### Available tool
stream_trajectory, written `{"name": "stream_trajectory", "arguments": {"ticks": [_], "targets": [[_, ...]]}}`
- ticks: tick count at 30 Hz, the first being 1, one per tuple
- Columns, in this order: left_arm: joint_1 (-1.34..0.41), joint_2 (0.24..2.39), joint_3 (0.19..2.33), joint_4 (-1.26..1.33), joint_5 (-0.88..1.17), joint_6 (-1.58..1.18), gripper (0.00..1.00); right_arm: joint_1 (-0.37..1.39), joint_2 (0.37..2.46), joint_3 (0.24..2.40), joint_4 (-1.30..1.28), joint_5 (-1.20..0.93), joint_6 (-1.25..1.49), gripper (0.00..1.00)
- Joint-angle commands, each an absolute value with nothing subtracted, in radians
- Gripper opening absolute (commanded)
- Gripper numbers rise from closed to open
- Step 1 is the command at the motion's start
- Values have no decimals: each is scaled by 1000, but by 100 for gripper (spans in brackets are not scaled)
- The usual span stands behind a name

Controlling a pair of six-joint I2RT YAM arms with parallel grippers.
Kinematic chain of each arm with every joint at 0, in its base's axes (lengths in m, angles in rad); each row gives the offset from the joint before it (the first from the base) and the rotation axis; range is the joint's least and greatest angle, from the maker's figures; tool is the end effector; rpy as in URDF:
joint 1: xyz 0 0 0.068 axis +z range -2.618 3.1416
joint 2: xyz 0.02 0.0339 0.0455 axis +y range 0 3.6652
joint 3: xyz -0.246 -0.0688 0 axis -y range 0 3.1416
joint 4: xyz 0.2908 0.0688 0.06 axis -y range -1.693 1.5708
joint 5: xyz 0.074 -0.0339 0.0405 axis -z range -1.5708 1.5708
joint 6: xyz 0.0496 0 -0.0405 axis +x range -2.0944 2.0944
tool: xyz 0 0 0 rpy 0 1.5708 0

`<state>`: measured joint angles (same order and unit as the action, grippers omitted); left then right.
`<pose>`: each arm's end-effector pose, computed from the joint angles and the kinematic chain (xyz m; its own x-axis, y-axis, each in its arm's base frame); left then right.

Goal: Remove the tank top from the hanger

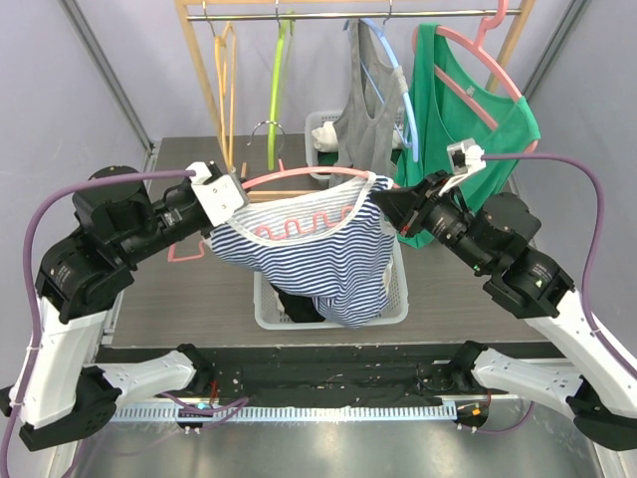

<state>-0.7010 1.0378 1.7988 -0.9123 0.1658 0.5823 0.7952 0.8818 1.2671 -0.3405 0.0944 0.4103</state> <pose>0.1366 -0.1260 0.5508 0.3222 0.4378 -0.8393 0.6988 0.4882 0.5229 0.1670 0.1637 0.4738 -0.2285 0.3342 -0.9144 -0.6039 0.6881 0.4024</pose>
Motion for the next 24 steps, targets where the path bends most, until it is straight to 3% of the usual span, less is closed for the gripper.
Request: {"name": "stream_trajectory", "arguments": {"ticks": [1, 2, 10, 24], "targets": [[-706, 1034, 1810, -831, 187, 578, 0, 805, 859, 1318, -265, 64, 413, 6], [-707, 1034, 1807, -830, 186, 581, 0, 805, 854, 1319, -268, 71, 413, 1], [-707, 1028, 1772, -824, 146, 620, 0, 807, 816, 1327, -290, 156, 391, 1], [-690, 1011, 1815, -825, 146, 618, 0, 786, 853, 1302, -446, 578, 413, 1]]}}
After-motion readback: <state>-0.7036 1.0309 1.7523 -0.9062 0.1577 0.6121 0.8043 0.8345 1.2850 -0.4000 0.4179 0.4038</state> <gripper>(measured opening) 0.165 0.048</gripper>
